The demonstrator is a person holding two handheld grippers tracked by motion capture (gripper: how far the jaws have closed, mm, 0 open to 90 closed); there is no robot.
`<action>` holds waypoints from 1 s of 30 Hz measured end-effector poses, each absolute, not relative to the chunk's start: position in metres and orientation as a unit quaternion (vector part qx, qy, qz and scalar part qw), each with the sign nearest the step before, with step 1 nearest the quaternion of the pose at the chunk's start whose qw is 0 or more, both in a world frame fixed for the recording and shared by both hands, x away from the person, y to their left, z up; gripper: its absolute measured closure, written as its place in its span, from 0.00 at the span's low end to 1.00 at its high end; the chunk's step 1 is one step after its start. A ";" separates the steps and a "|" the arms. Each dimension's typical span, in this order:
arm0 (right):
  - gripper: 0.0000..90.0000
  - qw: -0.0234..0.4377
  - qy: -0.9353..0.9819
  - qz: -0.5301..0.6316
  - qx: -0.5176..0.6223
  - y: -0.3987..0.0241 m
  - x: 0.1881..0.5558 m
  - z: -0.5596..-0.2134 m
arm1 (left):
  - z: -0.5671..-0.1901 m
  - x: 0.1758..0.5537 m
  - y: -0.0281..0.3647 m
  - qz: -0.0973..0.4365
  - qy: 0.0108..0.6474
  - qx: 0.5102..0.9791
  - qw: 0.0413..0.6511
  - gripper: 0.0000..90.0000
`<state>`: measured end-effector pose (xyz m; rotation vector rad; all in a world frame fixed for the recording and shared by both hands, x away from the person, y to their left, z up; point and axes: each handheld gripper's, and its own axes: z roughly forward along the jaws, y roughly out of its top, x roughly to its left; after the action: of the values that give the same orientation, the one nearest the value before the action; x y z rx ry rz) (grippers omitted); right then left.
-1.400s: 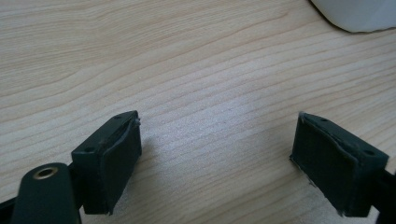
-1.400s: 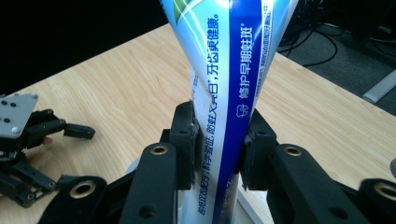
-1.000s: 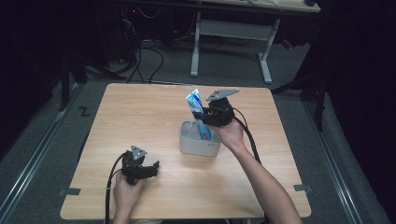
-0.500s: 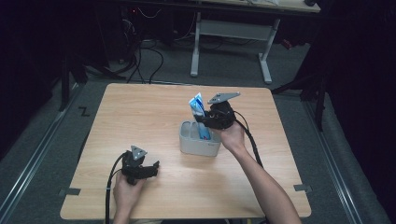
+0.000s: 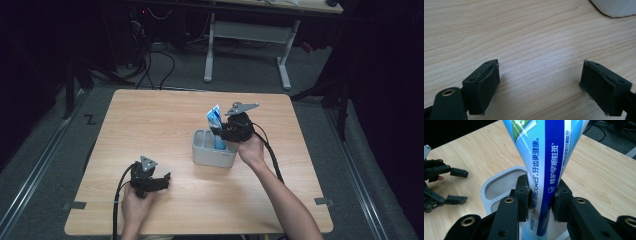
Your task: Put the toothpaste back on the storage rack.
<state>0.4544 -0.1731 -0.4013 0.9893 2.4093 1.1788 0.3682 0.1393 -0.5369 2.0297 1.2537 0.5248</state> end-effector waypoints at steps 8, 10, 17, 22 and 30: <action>0.78 0.138 0.835 0.406 0.343 -0.172 0.452 -0.406 | -0.537 0.368 0.139 0.202 0.482 0.781 0.343 0.18; 0.78 0.137 0.837 0.405 0.342 -0.173 0.453 -0.408 | -0.537 0.368 0.139 0.202 0.482 0.780 0.343 0.18; 0.78 0.136 0.837 0.403 0.343 -0.174 0.452 -0.411 | -0.537 0.368 0.139 0.202 0.482 0.780 0.342 0.18; 0.78 0.134 0.838 0.400 0.347 -0.175 0.451 -0.415 | -0.537 0.368 0.139 0.202 0.483 0.780 0.342 0.18; 0.77 0.135 0.838 0.400 0.346 -0.173 0.450 -0.416 | -0.537 0.368 0.139 0.202 0.483 0.781 0.342 0.18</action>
<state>0.4498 -0.1727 -0.4160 1.0017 2.4272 1.1582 0.3677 0.1392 -0.5370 2.0292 1.2544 0.5251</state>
